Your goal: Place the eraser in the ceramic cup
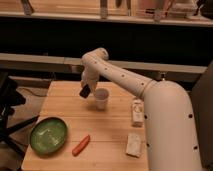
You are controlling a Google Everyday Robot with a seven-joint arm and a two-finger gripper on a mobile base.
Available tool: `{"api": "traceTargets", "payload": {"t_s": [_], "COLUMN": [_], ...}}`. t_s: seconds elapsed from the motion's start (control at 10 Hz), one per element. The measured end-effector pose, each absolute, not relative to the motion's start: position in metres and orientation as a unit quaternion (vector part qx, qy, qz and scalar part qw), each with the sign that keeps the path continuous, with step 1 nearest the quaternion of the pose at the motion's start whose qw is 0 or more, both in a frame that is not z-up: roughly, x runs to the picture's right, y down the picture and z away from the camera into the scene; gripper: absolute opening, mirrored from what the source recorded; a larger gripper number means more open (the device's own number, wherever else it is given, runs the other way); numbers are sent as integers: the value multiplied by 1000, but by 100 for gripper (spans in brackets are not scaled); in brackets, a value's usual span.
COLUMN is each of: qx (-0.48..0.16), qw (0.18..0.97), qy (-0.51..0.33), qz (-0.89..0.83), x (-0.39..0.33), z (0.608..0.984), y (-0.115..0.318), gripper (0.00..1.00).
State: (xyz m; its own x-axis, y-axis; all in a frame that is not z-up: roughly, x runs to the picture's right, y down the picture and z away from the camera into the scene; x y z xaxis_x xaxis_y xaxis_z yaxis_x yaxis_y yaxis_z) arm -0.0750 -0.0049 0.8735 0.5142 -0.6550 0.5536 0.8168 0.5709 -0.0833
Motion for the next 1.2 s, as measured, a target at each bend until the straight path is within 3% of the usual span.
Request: {"api": "traceTargets", "payload": {"t_s": [1.2], "qx": [-184], "qw": [880], "qy": [-223], "qz": [-378], "x": [-15], "z": [862], "y": [8], "gripper": [0]}}
